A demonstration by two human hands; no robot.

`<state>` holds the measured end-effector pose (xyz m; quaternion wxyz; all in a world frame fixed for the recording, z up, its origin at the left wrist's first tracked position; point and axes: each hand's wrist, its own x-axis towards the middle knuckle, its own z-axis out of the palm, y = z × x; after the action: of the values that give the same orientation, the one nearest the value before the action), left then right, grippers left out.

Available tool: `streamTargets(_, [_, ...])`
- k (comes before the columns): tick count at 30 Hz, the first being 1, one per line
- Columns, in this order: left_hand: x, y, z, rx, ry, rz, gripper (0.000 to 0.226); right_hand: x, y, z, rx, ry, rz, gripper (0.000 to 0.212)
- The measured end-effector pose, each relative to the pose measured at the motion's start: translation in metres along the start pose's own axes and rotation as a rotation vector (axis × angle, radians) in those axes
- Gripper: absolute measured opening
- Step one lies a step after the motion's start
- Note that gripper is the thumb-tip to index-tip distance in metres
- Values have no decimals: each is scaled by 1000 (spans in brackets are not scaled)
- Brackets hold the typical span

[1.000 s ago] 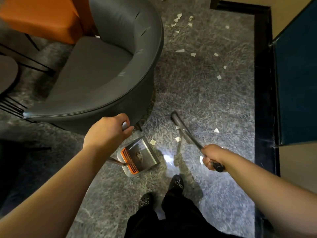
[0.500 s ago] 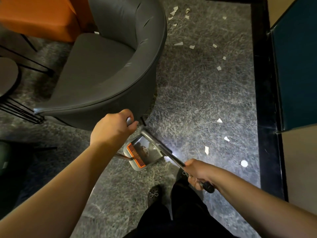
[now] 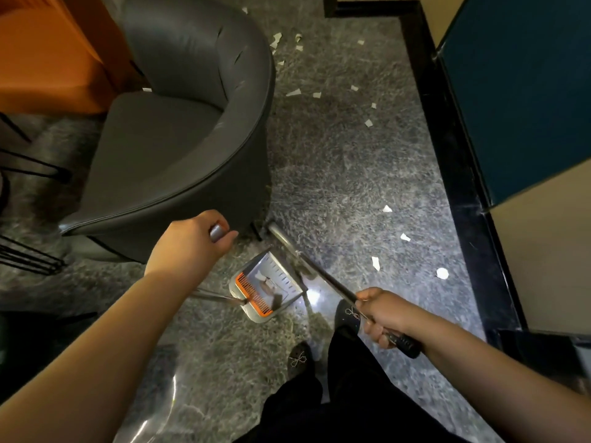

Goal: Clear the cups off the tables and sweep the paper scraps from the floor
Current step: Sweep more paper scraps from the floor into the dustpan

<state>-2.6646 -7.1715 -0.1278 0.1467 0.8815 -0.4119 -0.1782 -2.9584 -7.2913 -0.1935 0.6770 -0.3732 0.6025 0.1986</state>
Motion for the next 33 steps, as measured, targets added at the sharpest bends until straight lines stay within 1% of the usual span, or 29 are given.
streamTargets(4, [-4,18,-9,9,-62,128,16,-5,16,-5,89,80,-51,10])
streamTargets(9, [1,58,-1,-10,-92,220,16,-13,30,-27,203,122,-72,13])
streamTargets(16, [22,135,42,21,-125,345,20,-18,57,-87,305,189,-67,16])
streamTargets(20, [26,176,75,40,-162,376,21,-21,74,-128,345,233,-43,19])
streamTargets(23, [30,207,97,49,-182,369,20,-17,83,-165,368,255,-6,17])
streamTargets(26, [34,239,117,69,-200,343,21,-8,88,-203,324,277,17,12])
streamTargets(29, [39,271,135,125,-218,341,23,4,86,-237,244,265,41,9])
streamTargets(30, [42,280,140,146,-214,343,23,8,84,-246,194,257,39,11])
streamTargets(33, [48,299,149,185,-193,344,23,20,77,-260,-102,207,-25,23])
